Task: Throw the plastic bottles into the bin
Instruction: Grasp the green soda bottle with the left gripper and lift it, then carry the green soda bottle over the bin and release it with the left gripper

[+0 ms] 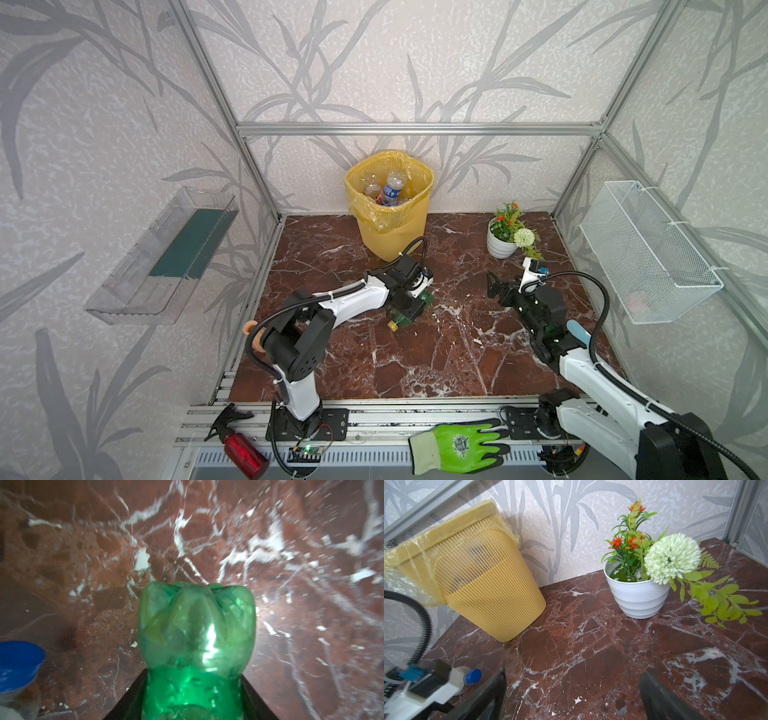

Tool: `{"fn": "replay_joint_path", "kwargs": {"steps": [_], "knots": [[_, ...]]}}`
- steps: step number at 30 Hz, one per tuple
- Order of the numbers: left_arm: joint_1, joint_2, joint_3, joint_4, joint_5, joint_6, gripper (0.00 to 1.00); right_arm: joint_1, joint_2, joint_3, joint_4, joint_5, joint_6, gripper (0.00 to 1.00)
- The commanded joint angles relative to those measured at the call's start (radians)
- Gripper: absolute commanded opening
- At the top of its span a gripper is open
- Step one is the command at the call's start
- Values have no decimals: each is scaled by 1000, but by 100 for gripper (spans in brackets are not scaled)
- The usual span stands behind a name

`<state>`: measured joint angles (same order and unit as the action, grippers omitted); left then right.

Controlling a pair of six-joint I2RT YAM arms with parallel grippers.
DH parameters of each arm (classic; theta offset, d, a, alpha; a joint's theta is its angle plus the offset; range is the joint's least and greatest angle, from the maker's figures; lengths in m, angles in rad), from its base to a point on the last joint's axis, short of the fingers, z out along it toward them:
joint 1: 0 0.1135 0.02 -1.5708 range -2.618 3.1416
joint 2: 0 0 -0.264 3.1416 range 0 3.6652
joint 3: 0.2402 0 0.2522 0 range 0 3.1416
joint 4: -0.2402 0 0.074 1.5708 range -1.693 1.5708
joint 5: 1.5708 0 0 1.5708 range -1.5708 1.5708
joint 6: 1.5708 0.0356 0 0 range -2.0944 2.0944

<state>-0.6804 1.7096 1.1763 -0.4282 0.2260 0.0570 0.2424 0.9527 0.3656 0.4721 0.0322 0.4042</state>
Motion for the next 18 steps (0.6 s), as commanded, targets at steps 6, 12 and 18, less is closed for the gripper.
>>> {"fn": "replay_joint_path", "kwargs": {"steps": [6, 12, 18], "knots": [[-5, -565, -98, 322, -84, -10, 48, -15, -42, -22, 0, 7, 10, 100], [-3, -758, -133, 604, -303, 138, 48, -20, -66, -31, 4, 17, 19, 100], [88, -600, 47, 681, -268, 139, 48, -22, -104, -27, -33, 25, 4, 100]]}}
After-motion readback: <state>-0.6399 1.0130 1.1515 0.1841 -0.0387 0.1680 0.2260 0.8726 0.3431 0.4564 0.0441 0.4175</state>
